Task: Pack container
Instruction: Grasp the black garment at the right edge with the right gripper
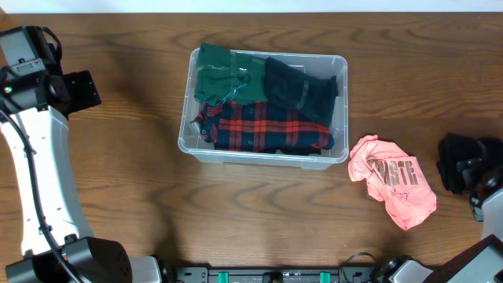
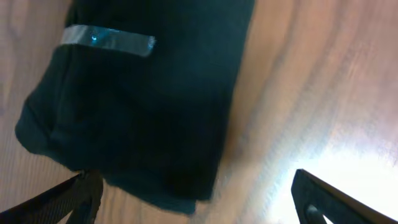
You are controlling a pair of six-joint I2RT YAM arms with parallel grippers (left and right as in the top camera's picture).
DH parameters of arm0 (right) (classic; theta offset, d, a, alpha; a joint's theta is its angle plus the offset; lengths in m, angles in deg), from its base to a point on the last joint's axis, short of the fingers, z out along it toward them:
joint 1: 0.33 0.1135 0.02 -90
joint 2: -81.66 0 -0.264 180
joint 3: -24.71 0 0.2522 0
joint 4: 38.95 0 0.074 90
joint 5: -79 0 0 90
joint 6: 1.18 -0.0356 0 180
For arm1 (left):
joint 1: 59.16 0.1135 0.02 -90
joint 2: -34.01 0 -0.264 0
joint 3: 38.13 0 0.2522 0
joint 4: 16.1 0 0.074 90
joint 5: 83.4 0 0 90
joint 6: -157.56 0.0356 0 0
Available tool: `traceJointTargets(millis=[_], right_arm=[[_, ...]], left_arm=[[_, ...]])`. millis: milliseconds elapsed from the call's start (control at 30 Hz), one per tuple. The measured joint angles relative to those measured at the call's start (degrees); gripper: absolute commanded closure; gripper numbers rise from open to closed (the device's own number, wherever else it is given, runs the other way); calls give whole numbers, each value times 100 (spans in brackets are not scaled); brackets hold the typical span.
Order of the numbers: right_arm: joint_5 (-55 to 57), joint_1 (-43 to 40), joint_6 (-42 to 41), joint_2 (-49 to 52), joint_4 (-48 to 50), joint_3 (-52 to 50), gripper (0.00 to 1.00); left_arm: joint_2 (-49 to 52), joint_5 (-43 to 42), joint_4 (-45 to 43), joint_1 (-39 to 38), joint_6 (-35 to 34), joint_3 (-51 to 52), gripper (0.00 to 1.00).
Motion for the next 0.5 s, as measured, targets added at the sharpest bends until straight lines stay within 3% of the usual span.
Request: traceJointTargets(millis=[367,500], right_arm=[[-153,0,262,446,1349,-522,9],[-203,0,271,785,1604,-522,14]], left_arm=[[0,0,0,0,0,0,2],[0,0,0,0,0,-2,2]])
